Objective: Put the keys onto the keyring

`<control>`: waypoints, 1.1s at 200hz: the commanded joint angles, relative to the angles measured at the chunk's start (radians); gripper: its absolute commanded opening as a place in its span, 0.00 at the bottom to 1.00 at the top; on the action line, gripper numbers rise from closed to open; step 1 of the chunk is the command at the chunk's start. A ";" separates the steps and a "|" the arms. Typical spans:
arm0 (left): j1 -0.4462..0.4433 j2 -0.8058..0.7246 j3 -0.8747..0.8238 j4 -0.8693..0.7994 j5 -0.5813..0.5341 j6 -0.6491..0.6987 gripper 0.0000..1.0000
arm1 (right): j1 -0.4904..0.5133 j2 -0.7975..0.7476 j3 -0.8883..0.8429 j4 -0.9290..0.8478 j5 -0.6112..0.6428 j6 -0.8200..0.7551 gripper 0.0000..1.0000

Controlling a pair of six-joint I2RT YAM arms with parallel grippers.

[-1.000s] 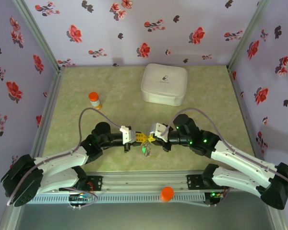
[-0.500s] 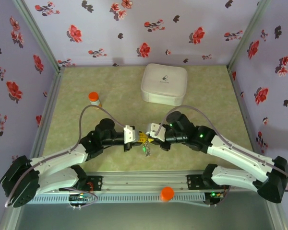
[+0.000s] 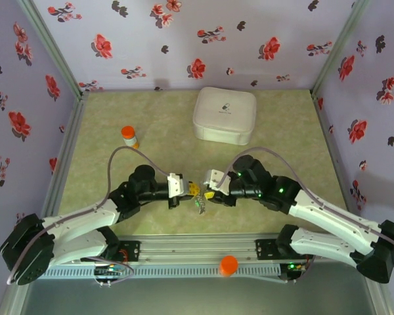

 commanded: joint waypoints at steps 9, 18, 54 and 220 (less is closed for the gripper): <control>0.003 -0.013 -0.014 0.137 0.026 -0.034 0.00 | -0.004 -0.026 -0.038 0.077 0.001 0.044 0.33; 0.002 -0.012 -0.015 0.141 0.028 -0.033 0.00 | -0.002 -0.028 -0.045 0.087 0.011 0.042 0.32; 0.004 -0.012 -0.018 0.157 0.042 -0.042 0.00 | 0.002 -0.012 -0.044 0.087 0.035 0.030 0.27; 0.004 0.004 -0.006 0.235 0.093 -0.094 0.00 | 0.007 0.021 -0.036 0.098 0.052 0.036 0.14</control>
